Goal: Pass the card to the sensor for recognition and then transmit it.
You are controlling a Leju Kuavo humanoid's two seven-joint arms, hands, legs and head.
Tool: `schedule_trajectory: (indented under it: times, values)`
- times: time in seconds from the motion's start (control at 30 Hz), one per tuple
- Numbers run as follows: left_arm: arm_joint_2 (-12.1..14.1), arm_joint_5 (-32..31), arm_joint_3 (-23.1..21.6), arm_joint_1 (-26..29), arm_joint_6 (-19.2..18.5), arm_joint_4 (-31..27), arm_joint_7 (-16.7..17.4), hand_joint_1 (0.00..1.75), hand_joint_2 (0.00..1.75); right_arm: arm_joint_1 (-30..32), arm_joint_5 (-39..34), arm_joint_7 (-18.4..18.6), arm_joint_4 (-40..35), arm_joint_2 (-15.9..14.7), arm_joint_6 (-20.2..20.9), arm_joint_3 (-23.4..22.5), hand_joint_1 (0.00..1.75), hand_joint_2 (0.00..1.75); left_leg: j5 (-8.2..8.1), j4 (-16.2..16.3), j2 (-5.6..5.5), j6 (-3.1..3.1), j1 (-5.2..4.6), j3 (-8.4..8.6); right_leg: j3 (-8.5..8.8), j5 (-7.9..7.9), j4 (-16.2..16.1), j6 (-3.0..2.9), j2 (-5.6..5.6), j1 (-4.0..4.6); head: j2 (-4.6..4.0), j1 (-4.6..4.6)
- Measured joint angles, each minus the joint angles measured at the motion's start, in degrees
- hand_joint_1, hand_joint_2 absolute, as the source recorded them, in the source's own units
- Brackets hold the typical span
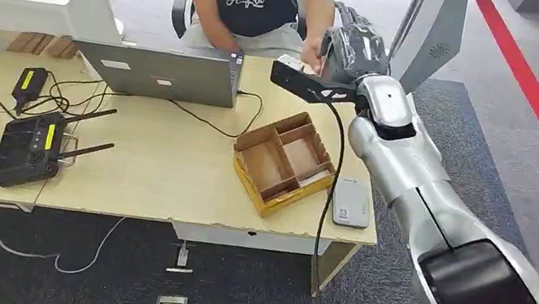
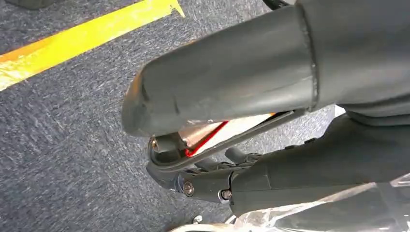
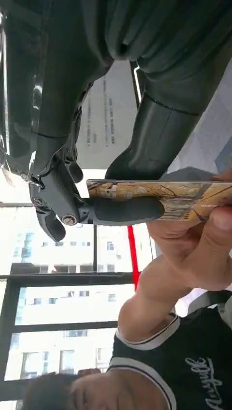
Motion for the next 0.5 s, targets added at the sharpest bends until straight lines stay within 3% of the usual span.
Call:
schedule_trajectory:
  times: [0.37, 0.4, 0.43, 0.47, 0.5]
  values:
    - [0.4, 0.8, -0.4, 0.0, 0.0, 0.0, 0.3, 0.00, 0.00, -1.2, 0.6, 1.7, 8.1, 2.1, -0.1, 1.2, 1.75, 1.75, 0.02, 0.0, 0.03, 0.00, 0.00, 0.02, -0.01, 0.03, 0.0, -0.01, 0.01, 0.00, 0.00, 0.00]
    - [0.4, 0.8, -0.4, 0.0, 0.0, 0.0, 0.3, 0.00, 0.00, -1.2, 0.6, 1.7, 8.4, 2.2, -0.1, 1.3, 1.68, 1.75, 0.02, 0.0, 0.03, 0.00, 0.00, 0.03, -0.01, 0.03, 0.0, -0.01, 0.01, 0.00, 0.00, 0.00]
    - [0.4, 0.8, -0.4, 0.0, 0.0, 0.0, 0.3, 0.00, 0.00, -1.2, 0.6, 1.7, 8.7, 2.2, -0.1, 1.4, 0.35, 1.75, 0.02, 0.0, 0.03, 0.00, 0.00, 0.03, -0.01, 0.03, 0.0, -0.01, 0.01, 0.01, 0.00, 0.00]
    - [0.4, 0.8, -0.4, 0.0, 0.0, 0.0, 0.3, 0.00, 0.00, -1.2, 0.6, 1.8, 8.9, 2.3, -0.1, 1.4, 0.00, 1.75, 0.02, 0.0, 0.03, 0.00, 0.00, 0.02, -0.01, 0.02, 0.0, -0.01, 0.01, 0.01, 0.00, 0.00]
    - [0.5, 0.8, -0.4, 0.0, 0.0, 0.0, 0.3, 0.00, 0.00, -1.2, 0.6, 1.8, 9.1, 2.3, -0.1, 1.5, 0.00, 1.75, 0.02, 0.0, 0.03, 0.00, 0.00, 0.02, -0.01, 0.02, 0.0, -0.01, 0.01, 0.01, 0.00, 0.00]
